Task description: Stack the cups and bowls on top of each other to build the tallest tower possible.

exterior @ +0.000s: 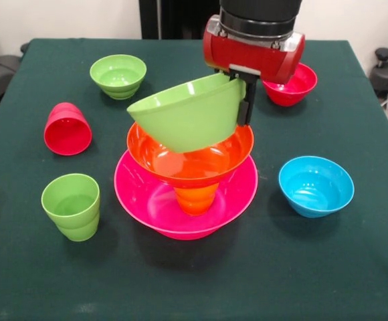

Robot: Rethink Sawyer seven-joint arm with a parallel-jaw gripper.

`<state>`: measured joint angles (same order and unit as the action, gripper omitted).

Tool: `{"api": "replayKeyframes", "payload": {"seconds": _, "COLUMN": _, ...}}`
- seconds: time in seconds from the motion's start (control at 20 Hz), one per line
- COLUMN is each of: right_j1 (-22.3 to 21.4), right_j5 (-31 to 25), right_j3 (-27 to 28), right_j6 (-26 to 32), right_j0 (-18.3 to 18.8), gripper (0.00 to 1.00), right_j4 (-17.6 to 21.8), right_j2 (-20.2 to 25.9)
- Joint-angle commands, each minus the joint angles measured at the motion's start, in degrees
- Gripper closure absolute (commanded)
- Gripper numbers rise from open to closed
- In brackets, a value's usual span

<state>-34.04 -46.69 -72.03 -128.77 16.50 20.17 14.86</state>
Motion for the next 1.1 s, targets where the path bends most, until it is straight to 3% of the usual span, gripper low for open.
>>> {"api": "replayKeyframes", "payload": {"seconds": 0.05, "right_j1": 4.99, "right_j5": -2.86, "right_j3": 4.67, "right_j6": 8.04, "right_j0": -0.12, "gripper": 1.00, "right_j4": 3.71, "right_j2": 1.62}}
{"api": "replayKeyframes", "payload": {"seconds": 0.35, "right_j1": 6.79, "right_j5": -2.97, "right_j3": 7.62, "right_j6": 7.97, "right_j0": -0.73, "gripper": 1.00, "right_j4": 3.94, "right_j2": 1.42}}
{"api": "replayKeyframes", "payload": {"seconds": 1.1, "right_j1": 2.97, "right_j5": -1.51, "right_j3": 1.96, "right_j6": 5.66, "right_j0": -1.43, "gripper": 1.00, "right_j4": 2.93, "right_j2": 0.03}}
